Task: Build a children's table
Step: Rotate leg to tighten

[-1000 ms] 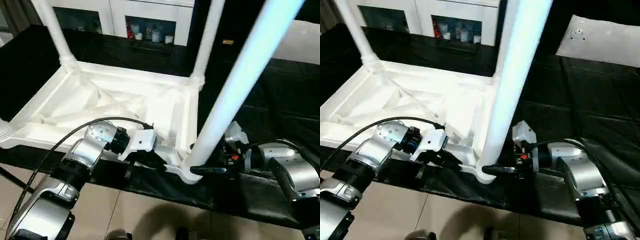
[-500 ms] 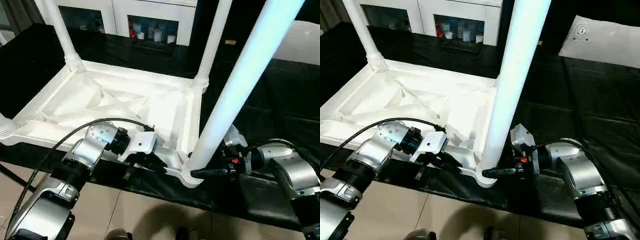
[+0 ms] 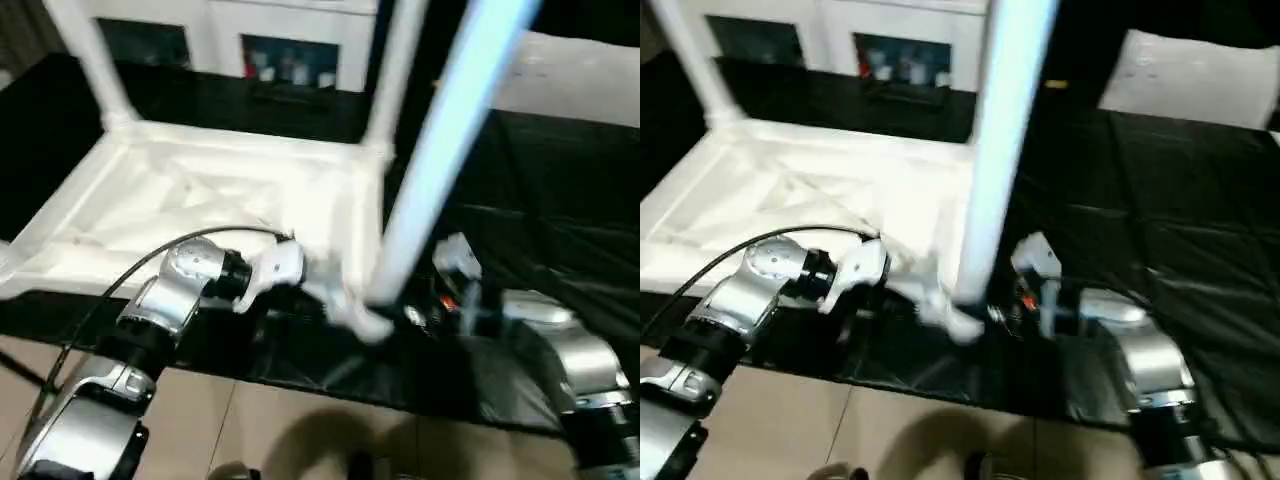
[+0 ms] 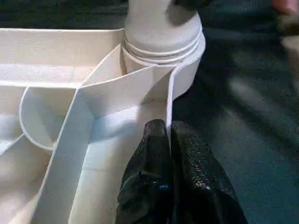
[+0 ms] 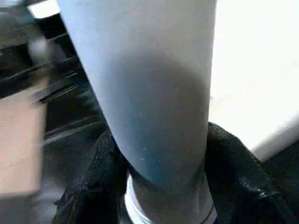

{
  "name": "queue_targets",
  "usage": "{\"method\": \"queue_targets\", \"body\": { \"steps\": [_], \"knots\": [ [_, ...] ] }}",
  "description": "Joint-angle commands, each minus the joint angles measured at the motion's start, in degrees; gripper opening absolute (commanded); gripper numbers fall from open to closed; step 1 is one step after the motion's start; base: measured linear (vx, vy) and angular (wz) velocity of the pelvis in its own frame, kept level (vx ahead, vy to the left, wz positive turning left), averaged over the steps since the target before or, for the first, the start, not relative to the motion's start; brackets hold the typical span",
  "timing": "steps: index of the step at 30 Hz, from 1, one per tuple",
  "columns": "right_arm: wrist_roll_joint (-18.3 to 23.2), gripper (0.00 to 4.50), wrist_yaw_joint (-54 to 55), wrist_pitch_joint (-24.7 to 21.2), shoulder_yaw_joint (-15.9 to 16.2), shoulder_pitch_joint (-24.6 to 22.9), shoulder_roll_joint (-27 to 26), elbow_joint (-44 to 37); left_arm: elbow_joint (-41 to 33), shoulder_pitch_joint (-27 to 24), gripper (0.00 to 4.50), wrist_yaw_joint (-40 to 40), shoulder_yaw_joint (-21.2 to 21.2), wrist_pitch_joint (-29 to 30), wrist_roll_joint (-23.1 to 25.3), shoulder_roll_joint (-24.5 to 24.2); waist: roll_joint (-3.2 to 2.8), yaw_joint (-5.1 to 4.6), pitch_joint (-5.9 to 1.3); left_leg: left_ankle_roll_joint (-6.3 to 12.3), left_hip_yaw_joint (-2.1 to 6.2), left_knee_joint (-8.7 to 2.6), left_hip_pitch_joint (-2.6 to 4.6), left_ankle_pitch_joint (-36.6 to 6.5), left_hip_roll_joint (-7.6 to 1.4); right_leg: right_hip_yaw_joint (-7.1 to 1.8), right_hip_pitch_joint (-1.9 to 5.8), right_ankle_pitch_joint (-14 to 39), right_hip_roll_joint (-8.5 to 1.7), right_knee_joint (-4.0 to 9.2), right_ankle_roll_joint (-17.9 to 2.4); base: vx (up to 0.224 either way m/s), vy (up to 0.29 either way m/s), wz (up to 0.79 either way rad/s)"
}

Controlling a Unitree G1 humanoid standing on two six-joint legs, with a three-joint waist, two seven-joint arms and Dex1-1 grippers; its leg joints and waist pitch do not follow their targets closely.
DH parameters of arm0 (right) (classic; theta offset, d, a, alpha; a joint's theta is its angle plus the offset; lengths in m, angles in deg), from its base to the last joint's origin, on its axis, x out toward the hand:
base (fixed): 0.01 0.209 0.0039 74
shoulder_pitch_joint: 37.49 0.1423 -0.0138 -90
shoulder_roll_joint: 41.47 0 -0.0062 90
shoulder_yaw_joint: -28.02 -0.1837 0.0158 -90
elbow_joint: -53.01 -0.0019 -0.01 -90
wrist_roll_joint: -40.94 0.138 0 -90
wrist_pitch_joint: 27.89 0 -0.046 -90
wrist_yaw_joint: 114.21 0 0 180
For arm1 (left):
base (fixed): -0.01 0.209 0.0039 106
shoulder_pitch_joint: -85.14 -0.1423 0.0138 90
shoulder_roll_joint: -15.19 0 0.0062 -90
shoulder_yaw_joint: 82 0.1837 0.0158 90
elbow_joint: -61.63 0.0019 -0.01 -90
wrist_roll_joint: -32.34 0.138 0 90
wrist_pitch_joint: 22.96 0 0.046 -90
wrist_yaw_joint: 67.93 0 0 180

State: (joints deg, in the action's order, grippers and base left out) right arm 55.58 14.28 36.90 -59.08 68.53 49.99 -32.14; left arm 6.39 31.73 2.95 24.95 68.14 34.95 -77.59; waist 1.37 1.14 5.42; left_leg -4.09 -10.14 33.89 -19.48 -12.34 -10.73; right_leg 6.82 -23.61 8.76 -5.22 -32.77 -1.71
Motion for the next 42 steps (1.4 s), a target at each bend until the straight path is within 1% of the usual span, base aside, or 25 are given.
{"method": "queue_targets", "body": {
  "steps": [1, 3, 4, 5, 6, 7, 8, 9, 10, 11, 12, 14, 16, 17, 20, 21, 23, 26, 28, 29, 30, 32, 38, 40, 42],
  "knots": [
    [-0.9, 2.01, 8.8, -5.1, 3.6, 1.3, -6.8, -0.2, -0.4, -0.5, 0.0, -7.4, 2.0, 4.4, 0.1, 6.5, 0.12, -0.51, -2.15, 0.74, 1.73, -4.66, -0.04, -17.2, -1.91, -2.15, 2.31, 41.7, -4.09, 7.14, -1.3, 0.0, 0.0, 0.0],
    [-2.2, 2.0, 14.1, -6.1, 2.8, 2.2, -9.8, 0.5, -0.1, 0.3, 0.0, -11.8, 1.2, 6.3, 1.0, 8.3, 0.21, -1.58, -2.05, 0.55, 2.19, -4.71, 0.14, -19.6, -1.91, -1.3, 2.49, 42.9, -4.21, 7.81, 0.0, 0.0, 0.0, 0.0],
    [-3.3, 2.0, 20.1, -7.2, 1.7, 3.3, -13.1, 1.6, 0.4, 1.2, 0.0, -16.6, 0.2, 8.5, 1.8, 10.3, -0.18, -2.28, -1.88, 0.24, 2.47, -4.82, 0.46, -21.9, -2.09, -0.76, 2.36, 43.0, -4.14, 8.27, 0.2, 0.0, 0.0, 0.0],
    [-3.9, 2.0, 23.3, -7.8, 1.1, 4.0, -14.9, 2.3, 0.7, 1.9, 0.0, -19.6, -0.5, 9.9, 2.1, 11.6, -0.3, -2.62, -1.98, 0.17, 2.56, -4.79, 0.78, -22.8, -2.09, -0.49, 2.46, 42.4, -4.21, 8.58, 0.2, 0.0, 0.0, 0.0],
    [-4.3, 2.0, 25.1, -8.2, 0.8, 4.4, -15.9, 2.7, 0.9, 2.3, 0.0, -21.3, -1.0, 10.7, 2.3, 12.3, -0.35, -2.97, -2.15, 0.18, 2.69, -4.81, 0.8, -23.3, -2.17, -0.21, 2.72, 41.4, -4.25, 8.52, 0.1, -0.019, 0.057, -0.08],
    [-4.4, 2.0, 25.6, -8.4, 0.8, 4.5, -16.2, 2.7, 0.9, 2.5, 0.0, -21.8, -1.1, 11.1, 2.4, 12.6, -0.79, -3.46, -2.19, 0.5, 3.21, -5.38, 0.11, -24.5, -2.75, 0.35, 3.76, 37.7, -4.47, 8.3, 0.0, -0.019, 0.057, -0.08],
    [-5.2, 2.0, 27.7, -8.8, 0.6, 4.9, -17.1, 3.2, 0.9, 2.9, 0.0, -23.5, -1.6, 11.8, 2.6, 13.4, -0.91, -3.54, -2.14, 0.55, 3.31, -5.58, 0.07, -25.0, -2.95, 0.24, 3.82, 36.3, -4.57, 8.19, -0.2, -0.021, 0.067, -0.11],
    [-6.3, 2.0, 30.2, -9.2, 0.4, 5.2, -18.2, 3.6, 0.6, 3.3, 0.0, -25.2, -2.0, 12.7, 2.7, 14.3, -1.04, -3.81, -2.16, 0.41, 3.17, -5.74, 0.57, -25.8, -3.02, -0.07, 3.37, 33.9, -4.64, 8.2, -1.4, -0.004, 0.054, -0.01],
    [-6.6, 2.0, 31.0, -9.3, 0.3, 5.4, -18.6, 3.7, 0.4, 3.4, 0.0, -25.7, -2.1, 13.0, 2.8, 14.6, -0.81, -4.16, -1.93, 0.29, 3.07, -5.67, 0.83, -26.8, -2.65, -0.14, 2.97, 34.3, -4.63, 8.39, -2.2, -0.004, 0.054, -0.01],
    [-7.3, 2.0, 32.8, -9.4, 0.1, 5.7, -19.7, 3.9, -0.3, 3.5, 0.0, -27.1, -2.3, 14.0, 3.2, 15.4, -0.61, -4.28, -1.9, 0.37, 3.02, -5.59, 0.79, -26.5, -2.45, -0.23, 3.0, 35.0, -4.7, 8.43, -2.2, 0.0, 0.0, 0.0],
    [-7.4, 2.68, 33.1, -9.3, 0.1, 5.7, -19.8, 3.8, -0.5, 3.5, 0.0, -27.1, -2.3, 14.1, 3.3, 15.4, -0.53, -4.29, -1.95, 0.51, 2.96, -5.54, 0.8, -25.8, -2.32, -0.4, 3.01, 35.4, -4.84, 8.44, -2.3, 0.0, 0.0, 0.0],
    [-8.2, 2.74, 32.6, -7.7, 0.7, 5.5, -19.8, 3.2, -1.6, 3.2, 0.0, -26.7, -1.8, 14.5, 4.2, 15.1, -0.56, -4.1, -2.31, 1.4, 2.88, -5.54, 0.45, -22.6, -2.37, -1.04, 3.17, 33.9, -5.14, 8.05, -3.1, 0.0, 0.0, 0.0],
    [-7.5, 3.04, 32.2, -7.6, 0.2, 5.1, -19.7, 2.7, -2.2, 2.8, 0.0, -25.6, -1.4, 14.7, 4.5, 14.3, -0.66, -3.86, -2.57, 1.92, 2.8, -5.69, 0.02, -19.7, -2.59, -1.66, 3.42, 29.4, -5.13, 7.24, -4.8, 0.0, 0.0, 0.0],
    [-7.4, 3.04, 32.0, -7.4, 0.1, 4.9, -19.4, 2.6, -2.4, 2.6, 0.0, -25.3, -1.3, 14.8, 4.5, 13.9, -0.64, -3.77, -2.74, 2.21, 2.63, -5.74, -0.21, -17.5, -2.75, -2.04, 3.53, 25.6, -5.06, 6.64, -6.4, 0.0, 0.0, 0.0],
    [-6.9, 3.34, 28.5, -4.8, 0.5, 3.9, -16.5, 1.7, -3.4, 1.8, 0.0, -23.4, -0.9, 14.7, 4.4, 11.9, -0.14, -3.28, -3.21, 3.35, 2.08, -5.3, -0.68, -13.3, -2.51, -2.92, 3.72, 20.8, -5.03, 5.58, -8.9, 0.0, 0.0, 0.0],
    [-6.8, 3.44, 27.3, -4.1, 0.5, 3.4, -15.3, 1.2, -3.6, 1.5, 0.0, -22.5, -0.8, 14.2, 4.4, 11.0, -0.02, -2.97, -3.53, 4.38, 1.74, -5.0, -0.77, -10.5, -2.36, -3.46, 3.69, 17.9, -4.86, 4.94, -10.0, 0.0, 0.0, 0.0],
    [-6.4, 3.57, 23.7, -2.2, -0.1, 2.3, -12.8, 0.0, -4.4, 0.8, 0.0, -20.2, -0.6, 13.4, 4.3, 9.2, 0.12, -2.57, -3.44, 6.08, 1.34, -4.76, -0.8, -9.5, -2.18, -3.79, 3.42, 17.5, -4.66, 4.72, -11.0, 0.015, -0.027, 0.02],
    [-5.2, 3.89, 19.0, -0.3, -0.7, 1.3, -9.7, -0.9, -5.0, -0.1, 0.0, -16.3, -0.2, 10.4, 3.5, 7.3, 0.14, -1.99, -3.75, 7.13, 1.19, -4.3, -1.32, -6.7, -2.07, -3.92, 3.74, 17.7, -4.54, 4.44, -10.9, 0.029, -0.067, -0.01],
    [-4.5, 4.0, 15.7, 0.5, -0.6, 0.8, -7.6, -1.4, -5.6, -0.8, 0.0, -13.3, 0.5, 8.7, 3.1, 6.0, 0.51, -1.47, -4.01, 7.5, 0.94, -4.04, -1.38, -4.8, -1.83, -4.05, 3.91, 15.6, -4.33, 4.0, -11.1, 0.024, -0.067, -0.03],
    [-4.0, 4.03, 13.5, 1.2, -0.5, 0.4, -6.2, -1.7, -6.1, -1.3, 0.0, -11.4, 1.1, 7.6, 2.8, 5.1, 0.47, -1.39, -4.15, 8.2, 0.92, -3.95, -1.57, -3.4, -1.77, -3.98, 4.13, 13.5, -4.24, 3.62, -11.4, 0.025, -0.055, -0.02],
    [-3.7, 4.12, 9.0, 2.4, 0.1, -0.2, -2.8, -2.0, -5.7, -1.8, 0.0, -8.0, 2.4, 3.4, 2.7, 3.2, 0.34, -1.19, -4.12, 8.89, 0.95, -3.88, -1.46, -2.3, -1.93, -3.87, 4.02, 12.4, -4.12, 3.54, -11.5, 0.0, 0.0, 0.0],
    [-2.7, 4.29, 4.3, 3.3, 0.4, -0.8, 0.2, -2.2, -5.1, -2.1, 0.0, -4.9, 3.5, 0.4, 2.5, 1.6, 0.27, -0.88, -4.05, 9.51, 0.77, -3.8, -1.23, -2.3, -2.07, -3.89, 3.96, 12.0, -3.83, 3.45, -11.3, 0.0, 0.0, 0.0],
    [0.0, 4.29, -8.6, 5.8, 1.6, -1.5, 7.2, -1.4, -3.5, -1.7, 0.0, 5.0, 5.0, -5.0, 0.6, -1.4, 0.31, 0.3, -3.85, 8.2, 0.64, -3.94, -0.57, -3.5, -2.51, -3.84, 3.55, 14.8, -3.56, 3.5, -11.2, 0.0, 0.0, 0.0],
    [1.1, 4.29, -12.0, 6.6, 1.9, -1.3, 8.8, -0.7, -2.7, -1.2, 0.0, 7.3, 5.6, -6.8, 0.4, -2.2, 0.27, 1.02, -3.77, 7.53, 0.54, -4.01, -0.19, -4.2, -2.64, -3.92, 3.28, 15.7, -3.62, 3.64, -11.3, 0.0, 0.0, 0.0],
    [1.9, 4.29, -14.7, 6.9, 2.3, -1.0, 10.1, -0.1, -2.1, -0.7, 0.0, 9.0, 6.1, -8.2, 0.3, -2.7, 0.3, 1.31, -3.69, 7.25, 0.58, -4.11, -0.19, -4.9, -2.72, -3.95, 3.4, 16.4, -3.7, 3.64, -11.2, 0.0, 0.0, 0.0]
  ]
}}
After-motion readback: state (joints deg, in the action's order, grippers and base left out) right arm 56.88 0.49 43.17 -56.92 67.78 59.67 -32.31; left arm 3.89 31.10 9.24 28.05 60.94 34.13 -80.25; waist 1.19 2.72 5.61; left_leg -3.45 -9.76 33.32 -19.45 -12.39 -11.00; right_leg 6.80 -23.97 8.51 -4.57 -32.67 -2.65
